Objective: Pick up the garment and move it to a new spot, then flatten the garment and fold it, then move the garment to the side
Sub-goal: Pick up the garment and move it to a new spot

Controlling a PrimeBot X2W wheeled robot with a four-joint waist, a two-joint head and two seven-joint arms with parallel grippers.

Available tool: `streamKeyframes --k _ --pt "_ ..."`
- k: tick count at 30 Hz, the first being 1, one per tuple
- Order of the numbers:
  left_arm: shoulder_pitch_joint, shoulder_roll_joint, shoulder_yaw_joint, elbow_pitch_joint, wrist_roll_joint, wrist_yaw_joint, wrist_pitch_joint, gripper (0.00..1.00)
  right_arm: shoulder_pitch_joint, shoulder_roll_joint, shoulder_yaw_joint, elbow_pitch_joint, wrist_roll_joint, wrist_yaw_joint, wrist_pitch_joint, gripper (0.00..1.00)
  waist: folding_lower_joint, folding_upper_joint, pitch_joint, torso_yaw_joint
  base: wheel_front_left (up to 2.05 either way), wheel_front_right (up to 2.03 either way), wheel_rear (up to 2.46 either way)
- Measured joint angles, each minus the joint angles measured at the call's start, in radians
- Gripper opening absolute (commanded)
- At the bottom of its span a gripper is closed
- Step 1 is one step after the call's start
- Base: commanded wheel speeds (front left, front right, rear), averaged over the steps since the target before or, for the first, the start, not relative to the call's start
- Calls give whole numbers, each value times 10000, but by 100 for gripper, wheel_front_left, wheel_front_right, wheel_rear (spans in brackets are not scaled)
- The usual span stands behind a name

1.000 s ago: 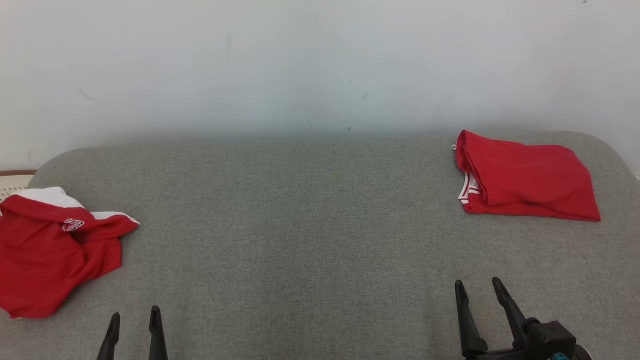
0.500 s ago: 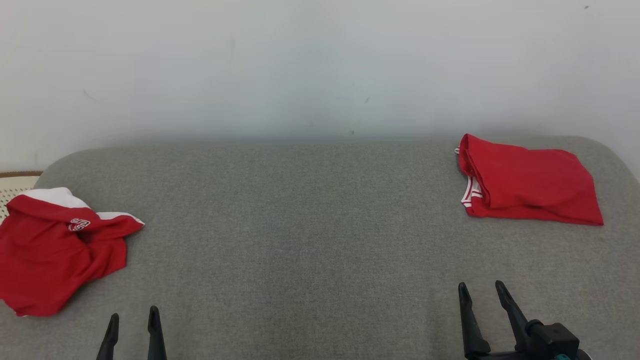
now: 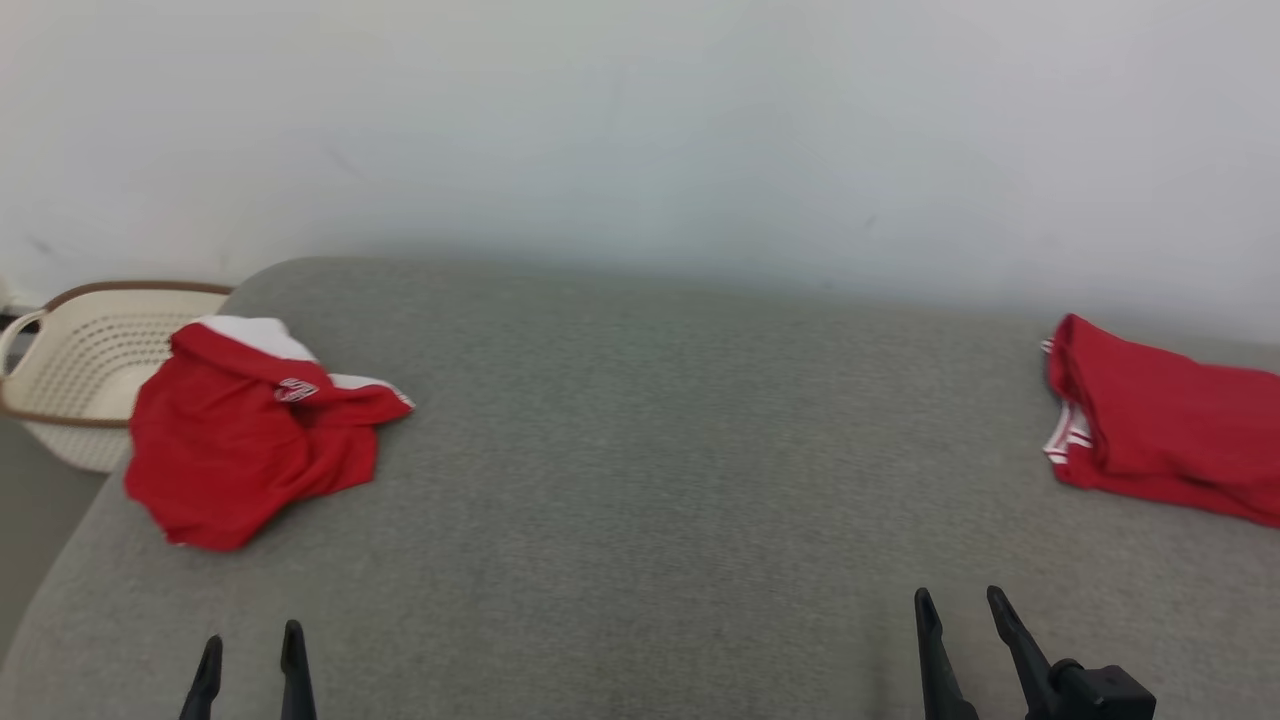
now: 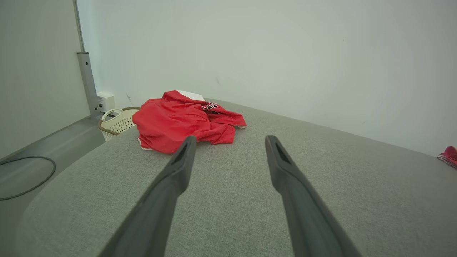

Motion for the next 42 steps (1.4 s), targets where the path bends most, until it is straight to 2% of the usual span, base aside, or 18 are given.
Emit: streamKeyframes --k 12,25,33,42 --pt "345 247 136 -272 -36 209 230 100 98 15 211 190 313 0 -19 100 0 0 -128 1923 0 0 0" --pt "551 460 305 -644 -88 397 397 100 65 19 368 293 535 0 -63 100 0 1 -191 3381 0 0 0" --pt "573 495 347 -754 -176 481 410 100 -69 25 466 408 606 0 -77 100 1 1 -142 3557 0 0 0" --pt "127 522 518 -742 -686 385 483 100 -150 25 635 328 629 0 -79 100 1 1 -59 3226 0 0 0"
